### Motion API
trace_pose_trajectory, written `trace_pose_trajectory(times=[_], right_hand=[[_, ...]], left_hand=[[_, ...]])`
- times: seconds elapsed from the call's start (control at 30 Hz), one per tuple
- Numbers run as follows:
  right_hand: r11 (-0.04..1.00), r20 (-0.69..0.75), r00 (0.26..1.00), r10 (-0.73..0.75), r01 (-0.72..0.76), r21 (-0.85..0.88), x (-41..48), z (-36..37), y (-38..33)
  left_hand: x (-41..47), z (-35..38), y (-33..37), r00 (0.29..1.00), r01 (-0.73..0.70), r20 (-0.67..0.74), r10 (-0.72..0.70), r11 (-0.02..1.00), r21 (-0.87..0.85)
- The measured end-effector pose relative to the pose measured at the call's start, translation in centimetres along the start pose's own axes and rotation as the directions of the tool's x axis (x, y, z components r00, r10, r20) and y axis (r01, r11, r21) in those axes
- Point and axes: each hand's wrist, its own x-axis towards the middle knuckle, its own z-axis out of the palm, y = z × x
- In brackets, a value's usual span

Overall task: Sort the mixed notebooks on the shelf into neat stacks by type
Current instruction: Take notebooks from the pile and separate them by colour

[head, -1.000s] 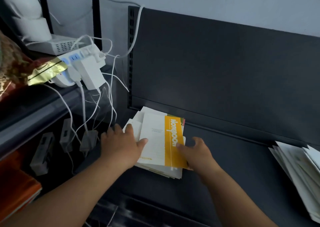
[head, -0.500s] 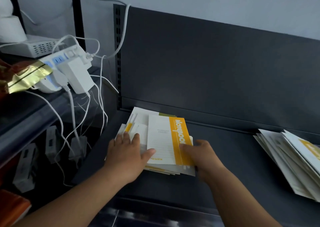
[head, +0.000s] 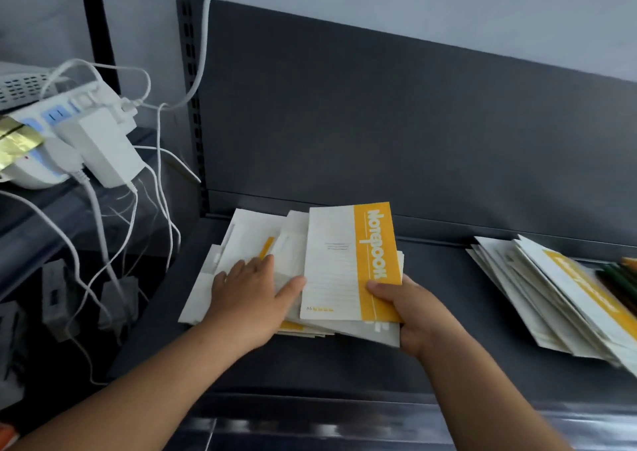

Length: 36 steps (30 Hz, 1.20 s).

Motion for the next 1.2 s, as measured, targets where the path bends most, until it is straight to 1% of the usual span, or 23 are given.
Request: trace_pose_trajectory(times=[0.1, 0.2, 0.3, 0.4, 0.43, 0.53, 0.57, 0.6, 0.63, 0.67, 0.7, 0.73, 0.8, 0.87, 1.0, 1.2], right_hand=[[0.995, -0.024, 0.998, -0.054, 0.056, 0.085, -0.4, -0.9, -0.3], [0.98, -0.064, 0.993, -0.098, 0.107, 0.17, -0.9, -1.8, -0.5], [0.955, -0.103, 0.985, -0.135, 0.157, 0.251, -1.4, -2.8, -0.5], [0.926, -0.141, 0.976, -0.167, 0.205, 0.316, -1.9, -3.7, -0.8], [0.918, -0.149, 0.973, -0.175, 0.216, 0.333, -2.1, -4.1, -0.9], [0.893, -0.165, 0.968, -0.189, 0.239, 0.381, -2.8, -5.3, -1.2], [0.883, -0.174, 0.966, -0.192, 0.247, 0.398, -2.9, -5.8, -1.2], [0.872, -0.18, 0.964, -0.196, 0.255, 0.417, -3.2, -6.3, -1.4], [0.861, -0.187, 0.961, -0.202, 0.265, 0.435, -3.5, -6.9, -1.6], [0.851, -0.19, 0.959, -0.208, 0.273, 0.448, -3.8, -7.3, -1.8], [0.844, -0.195, 0.957, -0.213, 0.281, 0.457, -4.2, -7.9, -2.0], [0.838, -0.199, 0.955, -0.219, 0.288, 0.464, -4.6, -8.5, -2.2], [0.833, -0.191, 0.953, -0.237, 0.3, 0.465, -5.4, -9.8, -2.4], [0.84, -0.188, 0.951, -0.246, 0.306, 0.448, -6.1, -11.6, -2.3], [0.857, -0.223, 0.944, -0.243, 0.317, 0.408, -7.9, -16.1, -2.3], [0.88, -0.219, 0.945, -0.242, 0.309, 0.36, -10.4, -23.4, -2.5]], left_hand=[[0.1, -0.3, 0.8, 0.999, -0.016, -0.04, 0.011, 0.991, -0.129], [-0.2, -0.9, 2.0, 0.997, -0.036, -0.077, 0.015, 0.957, -0.289], [-0.2, -1.2, 3.4, 0.995, -0.063, -0.096, 0.018, 0.87, -0.488], [0.0, -1.1, 5.0, 0.997, -0.058, -0.076, 0.012, 0.772, -0.633], [0.0, -1.0, 5.6, 0.997, -0.047, -0.072, -0.003, 0.731, -0.681], [0.1, -0.8, 7.6, 0.992, 0.039, -0.039, -0.123, 0.572, -0.819], [0.1, -0.7, 8.2, 0.989, 0.086, 0.012, -0.146, 0.512, -0.855], [0.3, -0.5, 8.7, 0.985, 0.143, 0.089, -0.146, 0.428, -0.892], [0.4, -0.4, 9.3, 0.975, 0.213, 0.183, -0.124, 0.31, -0.926], [0.3, -0.3, 10.1, 0.955, 0.296, 0.286, -0.08, 0.192, -0.936], [0.1, -0.2, 10.9, 0.929, 0.37, 0.371, -0.01, 0.105, -0.923], [-0.3, -0.1, 11.9, 0.905, 0.416, 0.42, 0.069, 0.072, -0.907], [-1.1, 0.5, 14.0, 0.873, 0.443, 0.451, 0.187, 0.084, -0.893], [-2.0, 1.2, 16.3, 0.866, 0.44, 0.442, 0.235, 0.062, -0.896], [-3.8, 2.9, 21.2, 0.862, 0.461, 0.442, 0.247, -0.023, -0.887], [-6.7, 5.7, 28.3, 0.874, 0.454, 0.424, 0.236, -0.089, -0.886]])
